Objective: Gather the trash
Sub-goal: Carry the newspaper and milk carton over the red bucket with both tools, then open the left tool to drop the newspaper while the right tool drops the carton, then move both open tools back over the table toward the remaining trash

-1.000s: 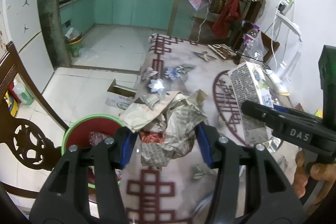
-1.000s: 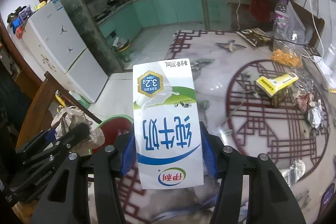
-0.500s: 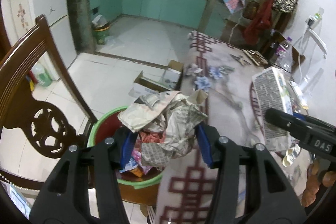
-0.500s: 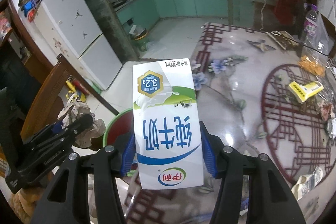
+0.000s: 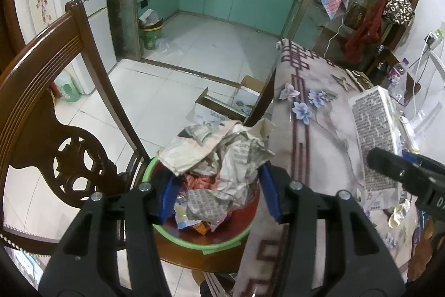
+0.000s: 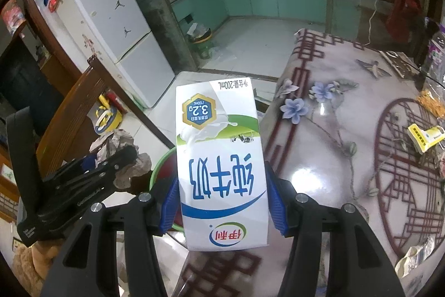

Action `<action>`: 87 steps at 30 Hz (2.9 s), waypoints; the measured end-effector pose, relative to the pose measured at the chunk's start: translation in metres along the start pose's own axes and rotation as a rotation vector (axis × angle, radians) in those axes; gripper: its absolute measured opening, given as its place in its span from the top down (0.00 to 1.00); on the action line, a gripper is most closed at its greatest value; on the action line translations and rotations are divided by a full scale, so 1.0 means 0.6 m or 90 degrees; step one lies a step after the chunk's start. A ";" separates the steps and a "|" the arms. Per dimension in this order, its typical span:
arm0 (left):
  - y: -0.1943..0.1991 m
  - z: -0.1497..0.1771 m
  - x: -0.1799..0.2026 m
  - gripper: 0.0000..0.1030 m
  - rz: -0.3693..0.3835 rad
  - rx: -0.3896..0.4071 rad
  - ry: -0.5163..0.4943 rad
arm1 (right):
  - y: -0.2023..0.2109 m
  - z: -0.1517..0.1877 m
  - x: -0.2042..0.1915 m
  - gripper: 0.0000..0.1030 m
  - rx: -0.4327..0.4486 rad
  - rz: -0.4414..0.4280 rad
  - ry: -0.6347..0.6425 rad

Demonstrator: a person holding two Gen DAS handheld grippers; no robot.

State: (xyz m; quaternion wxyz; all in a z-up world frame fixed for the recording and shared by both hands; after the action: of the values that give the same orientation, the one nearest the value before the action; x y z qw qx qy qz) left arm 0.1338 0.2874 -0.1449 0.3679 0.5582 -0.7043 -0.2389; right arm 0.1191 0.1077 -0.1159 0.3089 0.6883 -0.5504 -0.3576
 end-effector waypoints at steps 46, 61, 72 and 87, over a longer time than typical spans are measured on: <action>-0.117 -0.030 -0.111 0.39 -0.054 -0.076 0.061 | -0.179 -0.005 -0.076 0.38 -0.124 -0.039 0.050; -0.042 -0.020 -0.025 0.33 -0.042 -0.032 0.015 | -0.064 0.020 0.024 0.37 -0.057 -0.017 -0.015; -0.017 0.016 0.126 0.32 -0.020 -0.018 -0.032 | 0.021 0.082 0.151 0.32 -0.036 0.002 -0.064; -0.041 0.120 0.428 0.25 0.064 -0.052 -0.131 | 0.136 0.197 0.546 0.30 -0.010 0.156 -0.202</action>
State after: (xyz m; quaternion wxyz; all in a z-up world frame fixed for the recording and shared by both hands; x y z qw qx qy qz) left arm 0.0649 0.0284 -0.1428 0.3276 0.4789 -0.7553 -0.3047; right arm 0.0223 -0.2335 -0.1641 0.2647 0.5488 -0.6692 -0.4254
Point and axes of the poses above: each gripper's, at about its wrist camera, not at the fingertips, and y roughly against the way its jaws point, x to its right, z to its underside, the point moved 4 cm from there along -y, roughly the way its jaws point, and after that the axes turned 7 degrees about z, right-handed, at the moved point
